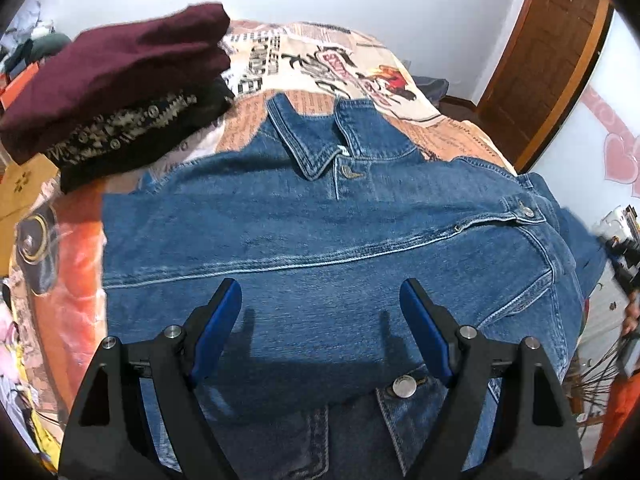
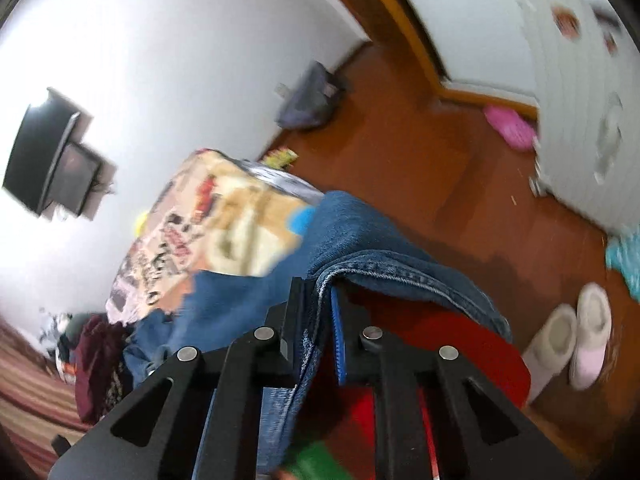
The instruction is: Fold large clothes
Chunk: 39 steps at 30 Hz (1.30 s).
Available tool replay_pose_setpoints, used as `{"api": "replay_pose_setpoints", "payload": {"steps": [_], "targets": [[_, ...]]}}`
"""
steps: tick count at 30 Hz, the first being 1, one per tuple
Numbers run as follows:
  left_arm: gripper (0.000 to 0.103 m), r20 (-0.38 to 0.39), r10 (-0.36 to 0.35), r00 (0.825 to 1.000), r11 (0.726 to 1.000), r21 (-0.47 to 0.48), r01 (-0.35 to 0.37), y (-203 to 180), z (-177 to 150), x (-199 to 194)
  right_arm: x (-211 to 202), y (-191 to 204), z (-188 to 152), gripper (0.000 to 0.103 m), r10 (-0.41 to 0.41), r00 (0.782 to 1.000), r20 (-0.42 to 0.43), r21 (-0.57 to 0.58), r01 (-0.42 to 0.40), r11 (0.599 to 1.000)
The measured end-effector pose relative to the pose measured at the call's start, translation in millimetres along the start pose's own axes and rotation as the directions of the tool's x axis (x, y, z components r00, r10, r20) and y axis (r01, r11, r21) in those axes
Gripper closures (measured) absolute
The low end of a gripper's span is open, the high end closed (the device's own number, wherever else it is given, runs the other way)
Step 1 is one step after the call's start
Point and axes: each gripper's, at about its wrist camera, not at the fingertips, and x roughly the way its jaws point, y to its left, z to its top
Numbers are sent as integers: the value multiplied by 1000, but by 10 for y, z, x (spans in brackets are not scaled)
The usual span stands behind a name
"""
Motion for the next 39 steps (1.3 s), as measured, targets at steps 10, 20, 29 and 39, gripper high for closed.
{"api": "replay_pose_setpoints", "payload": {"steps": [10, 20, 29, 39], "targets": [[22, 79, -26, 997, 999, 45, 23, 38, -78, -363, -322, 1285, -220, 97, 257, 965, -51, -285, -260, 922], [22, 90, 5, 996, 999, 54, -10, 187, -250, -488, 150, 1457, -981, 96, 127, 948, -291, -394, -240, 887], [22, 82, 26, 996, 998, 48, -30, 174, -320, -498, 35, 1397, -1081, 90, -4, 957, -289, -492, -146, 858], [21, 109, 22, 994, 993, 112, -35, -107, -208, -515, -351, 1188, -627, 24, 65, 991, -121, -394, -108, 913]]}}
